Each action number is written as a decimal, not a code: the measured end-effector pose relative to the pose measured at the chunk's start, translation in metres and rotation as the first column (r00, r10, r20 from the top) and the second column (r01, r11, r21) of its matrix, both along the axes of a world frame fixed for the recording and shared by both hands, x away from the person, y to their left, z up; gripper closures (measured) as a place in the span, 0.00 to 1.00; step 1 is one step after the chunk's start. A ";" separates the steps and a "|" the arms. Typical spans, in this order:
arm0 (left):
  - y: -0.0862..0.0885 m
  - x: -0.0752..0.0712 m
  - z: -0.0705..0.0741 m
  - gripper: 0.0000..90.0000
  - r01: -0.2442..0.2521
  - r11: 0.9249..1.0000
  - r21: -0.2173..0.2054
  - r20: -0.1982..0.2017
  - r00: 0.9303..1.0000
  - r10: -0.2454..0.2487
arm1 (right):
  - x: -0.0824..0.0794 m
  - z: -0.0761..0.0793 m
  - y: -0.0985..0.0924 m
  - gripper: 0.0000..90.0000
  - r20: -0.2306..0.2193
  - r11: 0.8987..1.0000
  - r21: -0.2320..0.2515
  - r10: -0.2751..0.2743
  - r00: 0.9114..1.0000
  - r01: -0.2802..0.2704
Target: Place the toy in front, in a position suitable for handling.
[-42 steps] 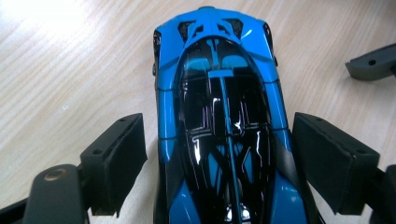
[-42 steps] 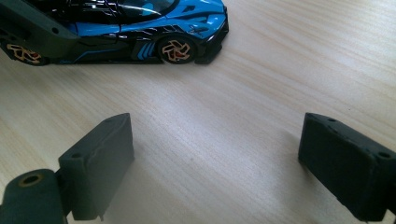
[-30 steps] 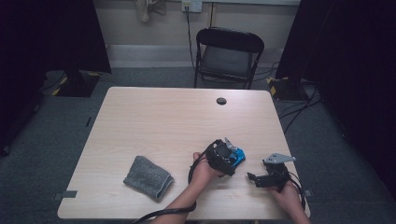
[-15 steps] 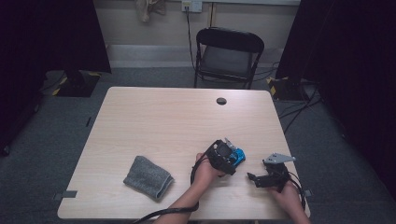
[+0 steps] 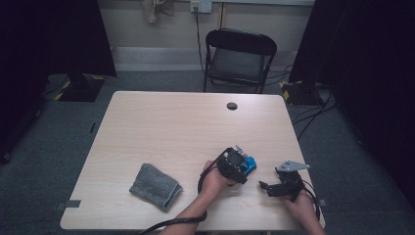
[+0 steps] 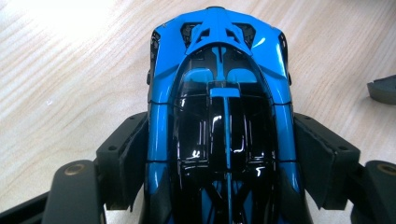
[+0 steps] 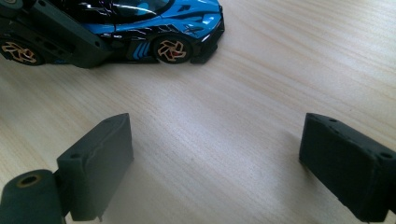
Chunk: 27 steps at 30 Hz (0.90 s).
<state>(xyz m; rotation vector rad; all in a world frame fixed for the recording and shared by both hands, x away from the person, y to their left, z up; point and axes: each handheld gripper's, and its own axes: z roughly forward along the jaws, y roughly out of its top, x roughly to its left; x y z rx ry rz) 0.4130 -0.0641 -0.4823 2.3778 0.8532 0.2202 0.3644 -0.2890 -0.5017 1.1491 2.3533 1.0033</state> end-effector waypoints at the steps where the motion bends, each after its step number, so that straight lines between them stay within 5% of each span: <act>1: 0.000 0.000 0.000 0.29 -0.006 1.000 -0.006 -0.003 1.000 0.006 | 0.000 0.000 0.000 0.10 0.000 1.000 0.000 0.000 1.000 0.000; 6: 0.001 -0.001 0.006 0.31 -0.005 1.000 -0.008 0.002 1.000 0.005 | 0.000 0.000 0.000 0.10 0.000 1.000 0.000 0.001 1.000 -0.001; 10: 0.003 0.000 0.012 0.32 0.009 0.999 0.038 -0.004 1.000 -0.009 | 0.000 0.000 0.000 0.10 0.000 1.000 0.000 0.002 1.000 -0.002; 27: 0.028 0.011 0.025 0.32 -0.026 0.999 0.029 0.016 1.000 0.026 | 0.000 0.000 0.000 0.10 0.000 1.000 0.000 0.002 1.000 -0.002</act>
